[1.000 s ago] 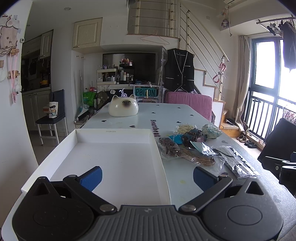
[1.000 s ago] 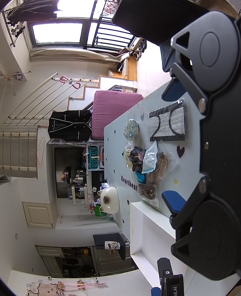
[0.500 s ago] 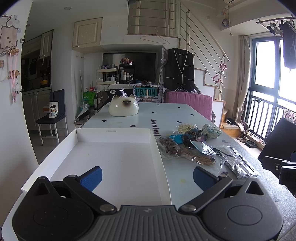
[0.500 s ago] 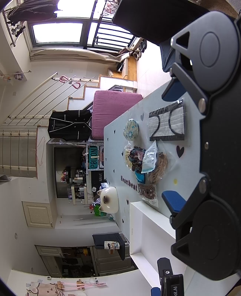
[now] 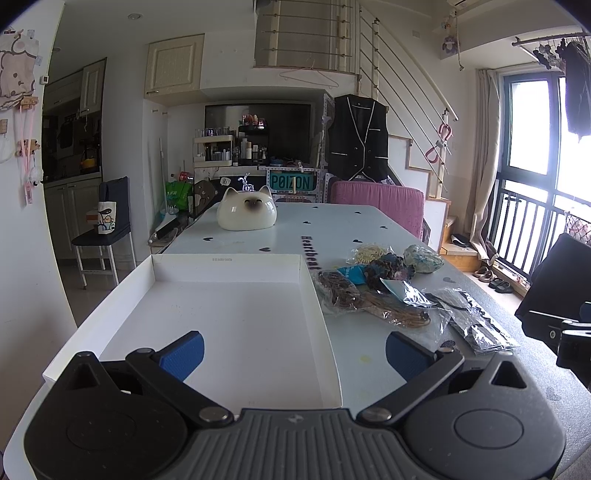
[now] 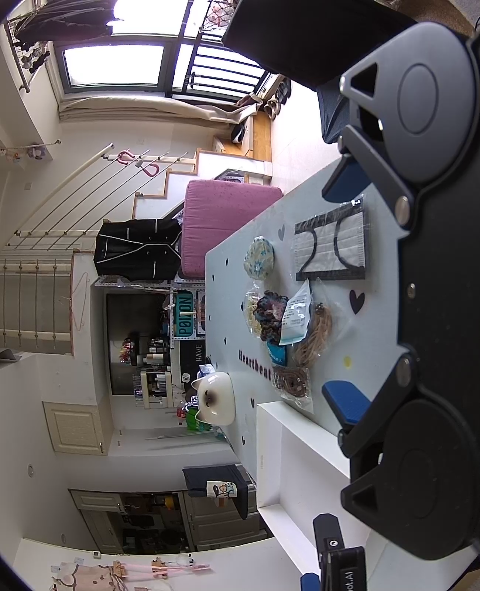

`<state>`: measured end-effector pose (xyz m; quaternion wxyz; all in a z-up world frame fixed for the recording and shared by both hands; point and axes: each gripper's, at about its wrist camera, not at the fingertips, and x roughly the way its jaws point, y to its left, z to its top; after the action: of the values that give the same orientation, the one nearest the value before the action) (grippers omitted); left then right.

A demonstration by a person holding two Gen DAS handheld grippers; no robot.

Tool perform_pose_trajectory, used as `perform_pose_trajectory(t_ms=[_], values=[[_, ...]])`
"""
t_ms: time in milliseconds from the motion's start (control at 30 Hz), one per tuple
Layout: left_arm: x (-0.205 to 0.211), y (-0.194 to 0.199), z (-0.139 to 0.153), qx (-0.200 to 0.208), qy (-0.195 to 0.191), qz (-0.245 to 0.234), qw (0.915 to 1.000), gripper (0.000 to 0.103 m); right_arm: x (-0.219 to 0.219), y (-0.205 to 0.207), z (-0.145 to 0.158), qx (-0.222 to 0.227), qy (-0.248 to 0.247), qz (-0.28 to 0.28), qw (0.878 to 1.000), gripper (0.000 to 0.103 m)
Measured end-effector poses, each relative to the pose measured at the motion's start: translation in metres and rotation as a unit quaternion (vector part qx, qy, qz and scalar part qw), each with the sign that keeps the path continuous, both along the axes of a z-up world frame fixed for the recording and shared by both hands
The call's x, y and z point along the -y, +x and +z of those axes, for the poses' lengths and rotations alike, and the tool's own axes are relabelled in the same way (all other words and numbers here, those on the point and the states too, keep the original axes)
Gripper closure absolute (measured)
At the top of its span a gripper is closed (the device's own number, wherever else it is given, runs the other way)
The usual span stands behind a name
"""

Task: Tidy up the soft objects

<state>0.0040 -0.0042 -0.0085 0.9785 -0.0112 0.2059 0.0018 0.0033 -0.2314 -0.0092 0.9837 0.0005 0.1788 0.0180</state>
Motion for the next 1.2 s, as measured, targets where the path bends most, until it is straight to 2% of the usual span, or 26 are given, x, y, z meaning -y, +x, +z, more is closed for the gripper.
perform_pose_trajectory(t_ms=[633,667,767,933,1200], values=[[-0.001,-0.003,0.000,-0.002,0.002,-0.004,1.0000,0.000,0.001,0.000,0.000,-0.001,0.000,0.000,1.000,0.000],[0.001,0.003,-0.010,-0.004,0.003,-0.006,1.0000,0.000,0.001,0.000,0.000,-0.001,0.001,0.000,1.000,0.000],[0.005,0.008,-0.013,-0.002,0.006,-0.014,0.9999,0.000,0.002,0.001,0.000,-0.002,0.003,-0.002,1.000,0.000],[0.008,0.020,0.001,-0.003,0.006,-0.030,0.9995,0.000,0.010,0.012,-0.007,-0.003,0.008,-0.010,1.000,0.000],[0.018,0.059,0.018,0.008,-0.009,-0.044,0.9990,0.000,0.026,0.035,0.006,0.010,0.019,-0.021,1.000,0.000]])
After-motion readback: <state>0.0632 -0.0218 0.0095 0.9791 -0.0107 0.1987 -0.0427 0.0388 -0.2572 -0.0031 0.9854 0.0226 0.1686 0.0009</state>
